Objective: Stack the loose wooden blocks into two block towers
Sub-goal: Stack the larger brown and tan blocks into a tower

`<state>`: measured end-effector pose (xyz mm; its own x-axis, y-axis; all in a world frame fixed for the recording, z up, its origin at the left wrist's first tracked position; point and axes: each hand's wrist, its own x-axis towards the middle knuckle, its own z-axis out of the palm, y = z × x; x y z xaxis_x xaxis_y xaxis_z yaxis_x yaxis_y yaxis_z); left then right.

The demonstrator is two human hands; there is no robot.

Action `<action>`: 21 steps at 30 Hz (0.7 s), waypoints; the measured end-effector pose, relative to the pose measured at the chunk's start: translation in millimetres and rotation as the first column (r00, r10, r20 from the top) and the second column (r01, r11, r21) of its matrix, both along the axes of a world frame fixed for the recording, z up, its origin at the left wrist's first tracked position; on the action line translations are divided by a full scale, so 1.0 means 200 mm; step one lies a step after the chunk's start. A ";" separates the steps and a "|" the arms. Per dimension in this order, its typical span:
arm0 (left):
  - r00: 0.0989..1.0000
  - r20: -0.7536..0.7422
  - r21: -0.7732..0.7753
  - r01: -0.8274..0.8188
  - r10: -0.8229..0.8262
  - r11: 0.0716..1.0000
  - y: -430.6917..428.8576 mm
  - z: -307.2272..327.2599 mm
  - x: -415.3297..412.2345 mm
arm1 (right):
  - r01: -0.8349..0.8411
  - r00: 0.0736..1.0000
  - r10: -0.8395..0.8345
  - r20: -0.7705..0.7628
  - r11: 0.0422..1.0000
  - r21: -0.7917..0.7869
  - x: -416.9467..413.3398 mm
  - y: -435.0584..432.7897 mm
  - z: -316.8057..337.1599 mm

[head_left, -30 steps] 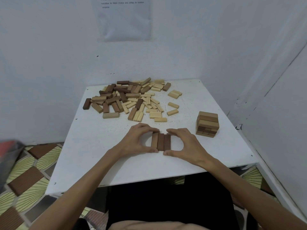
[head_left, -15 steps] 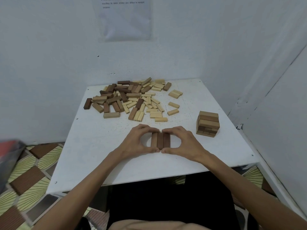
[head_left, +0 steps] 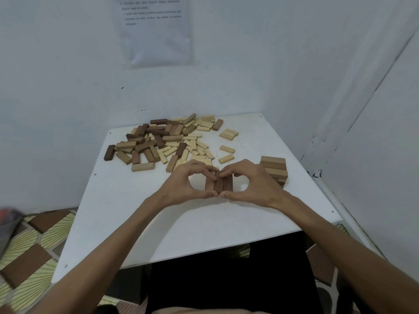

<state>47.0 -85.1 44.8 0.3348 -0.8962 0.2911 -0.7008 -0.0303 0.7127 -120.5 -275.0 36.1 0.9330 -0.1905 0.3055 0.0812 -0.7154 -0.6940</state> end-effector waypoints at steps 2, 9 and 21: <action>1.000 0.023 -0.028 0.013 -0.013 1.000 -0.06 0.04 -0.01 | 0.025 1.000 -0.025 0.006 0.999 -0.032 -0.02 -0.04 0.05; 0.992 -0.053 -0.040 0.113 -0.115 0.993 -0.35 0.10 -0.05 | 0.130 0.991 -0.131 -0.008 0.990 -0.048 -0.15 -0.27 0.14; 0.989 -0.045 0.008 0.142 -0.141 0.990 -0.75 0.05 -0.17 | 0.274 0.956 -0.274 -0.106 0.962 -0.010 -0.34 -0.59 0.09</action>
<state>12.3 -234.1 55.5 0.2168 -0.9386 0.2683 -0.6666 0.0584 0.7431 -189.3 -392.3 53.2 0.8715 -0.4447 0.2067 -0.1914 -0.6965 -0.6915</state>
